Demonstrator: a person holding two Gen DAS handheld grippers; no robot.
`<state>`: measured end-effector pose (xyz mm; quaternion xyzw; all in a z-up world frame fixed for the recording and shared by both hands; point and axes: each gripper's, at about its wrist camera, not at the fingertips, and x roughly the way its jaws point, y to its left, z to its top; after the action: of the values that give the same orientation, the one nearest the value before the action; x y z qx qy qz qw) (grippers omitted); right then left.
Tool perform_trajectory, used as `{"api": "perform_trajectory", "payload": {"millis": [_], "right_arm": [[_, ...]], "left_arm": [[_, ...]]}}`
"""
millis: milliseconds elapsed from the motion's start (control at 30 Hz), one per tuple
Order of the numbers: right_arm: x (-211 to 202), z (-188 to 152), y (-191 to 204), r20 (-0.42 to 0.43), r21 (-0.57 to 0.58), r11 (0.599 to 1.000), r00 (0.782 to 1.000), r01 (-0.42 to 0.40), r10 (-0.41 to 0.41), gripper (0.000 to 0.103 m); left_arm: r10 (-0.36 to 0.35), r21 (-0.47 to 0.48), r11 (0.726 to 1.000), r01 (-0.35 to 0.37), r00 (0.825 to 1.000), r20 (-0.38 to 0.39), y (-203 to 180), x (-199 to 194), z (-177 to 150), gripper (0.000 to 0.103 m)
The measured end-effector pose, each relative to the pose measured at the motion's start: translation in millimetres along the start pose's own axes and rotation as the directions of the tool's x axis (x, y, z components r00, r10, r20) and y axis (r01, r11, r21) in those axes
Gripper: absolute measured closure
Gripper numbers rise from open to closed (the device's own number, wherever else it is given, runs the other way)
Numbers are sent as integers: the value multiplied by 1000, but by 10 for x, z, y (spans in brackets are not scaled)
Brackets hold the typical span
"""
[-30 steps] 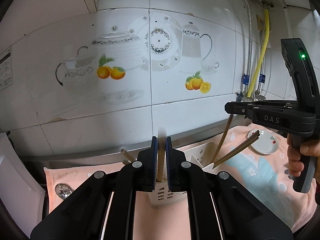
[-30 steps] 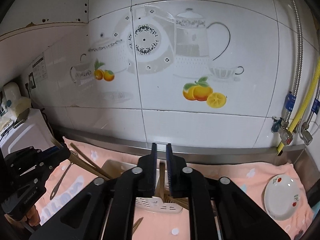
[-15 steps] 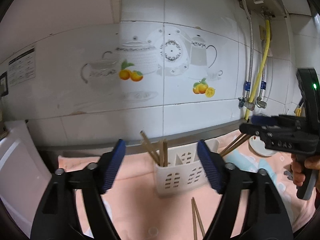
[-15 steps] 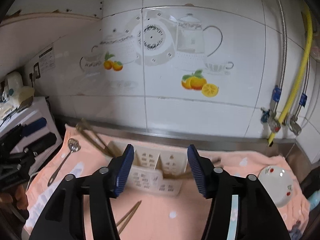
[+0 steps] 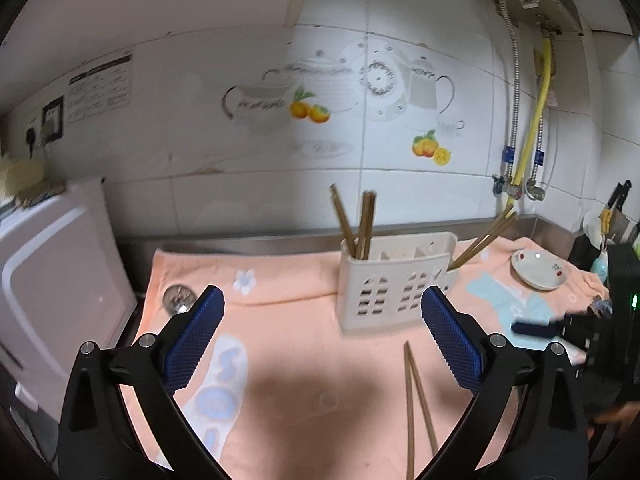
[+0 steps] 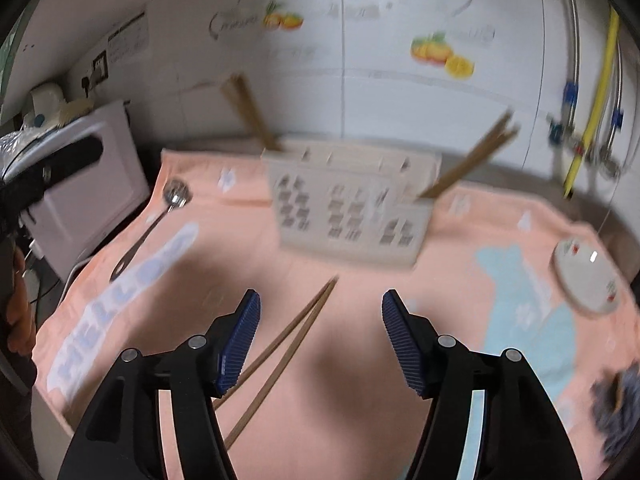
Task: Organize utensils
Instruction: 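Move both open tools back to the last chopsticks on the towel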
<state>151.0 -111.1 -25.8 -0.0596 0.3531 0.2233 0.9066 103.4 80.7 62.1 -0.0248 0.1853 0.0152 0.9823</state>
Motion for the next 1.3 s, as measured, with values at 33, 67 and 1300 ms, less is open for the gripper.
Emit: {"api": "perform_trajectory", "payload": {"millis": [33,67,1300], "right_arm": [[27,-87,46,-11,12,1000,1000,-3,3,42],[45,-137,76,-19,17,1000,1000,-6,6,42],[601,-812,472,-207,203,974,976,104,-61,94]], "left_arm": [[4,-8,1000,-4,1000,-4,32,-13,-32,5],[8,-12,1000,-9,1000,-7,59,-18,-53,5],[57,-77,995,-62,996,-62,605,-261,-668,5]]}}
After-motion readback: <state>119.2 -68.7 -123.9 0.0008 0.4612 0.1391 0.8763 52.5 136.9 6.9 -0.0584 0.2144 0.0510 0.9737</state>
